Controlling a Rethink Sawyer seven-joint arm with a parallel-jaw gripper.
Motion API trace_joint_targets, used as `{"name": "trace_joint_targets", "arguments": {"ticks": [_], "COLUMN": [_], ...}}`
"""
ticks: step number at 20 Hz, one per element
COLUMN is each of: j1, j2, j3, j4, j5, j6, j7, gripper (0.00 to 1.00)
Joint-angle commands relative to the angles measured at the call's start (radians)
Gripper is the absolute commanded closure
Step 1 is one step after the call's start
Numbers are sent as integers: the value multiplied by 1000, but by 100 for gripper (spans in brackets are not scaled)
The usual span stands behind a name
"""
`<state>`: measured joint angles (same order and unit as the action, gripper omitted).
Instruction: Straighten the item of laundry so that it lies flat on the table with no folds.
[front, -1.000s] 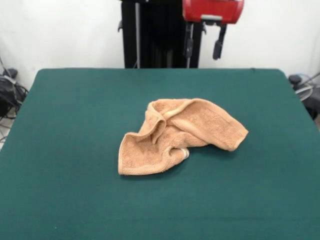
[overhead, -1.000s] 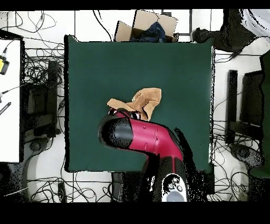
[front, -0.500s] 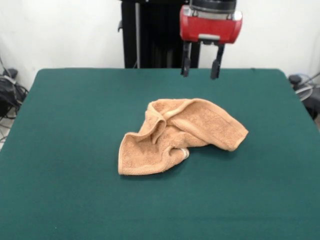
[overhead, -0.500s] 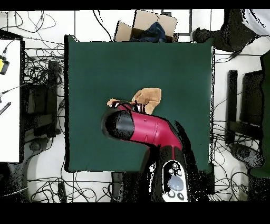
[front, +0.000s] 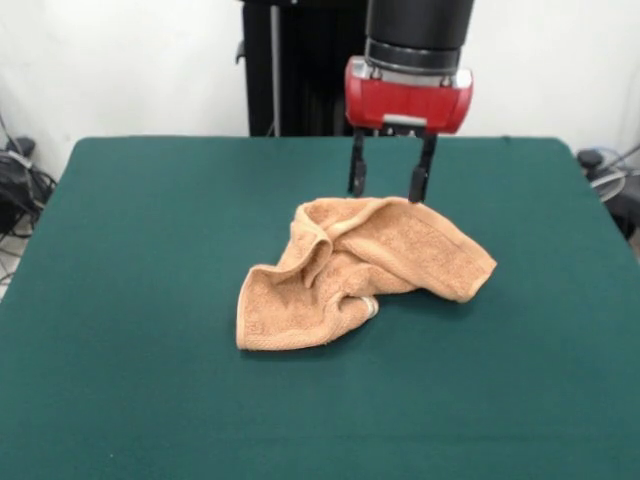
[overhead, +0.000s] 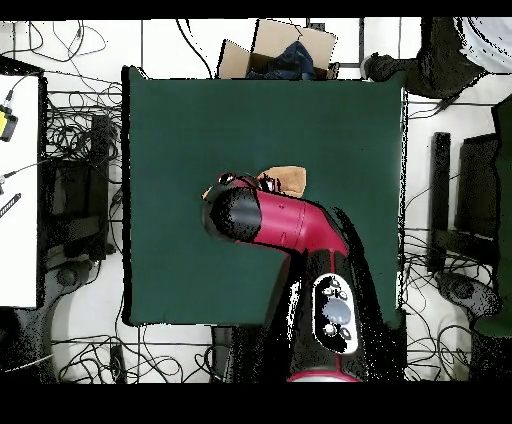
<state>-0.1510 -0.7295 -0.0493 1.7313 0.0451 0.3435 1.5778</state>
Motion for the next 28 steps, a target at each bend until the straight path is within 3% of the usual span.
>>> {"name": "trace_joint_targets", "arguments": {"ticks": [1, 10, 18, 28], "j1": [26, 30, 19, -18], "j2": [65, 105, 117, 198], "j3": [-37, -85, -112, -90], "j4": [-152, -229, -234, -245], "j5": [12, -30, -61, -111], "j6": [129, 189, 218, 154], "j7": [172, 138, 104, 49], "gripper": [0, 0, 0, 0]}}
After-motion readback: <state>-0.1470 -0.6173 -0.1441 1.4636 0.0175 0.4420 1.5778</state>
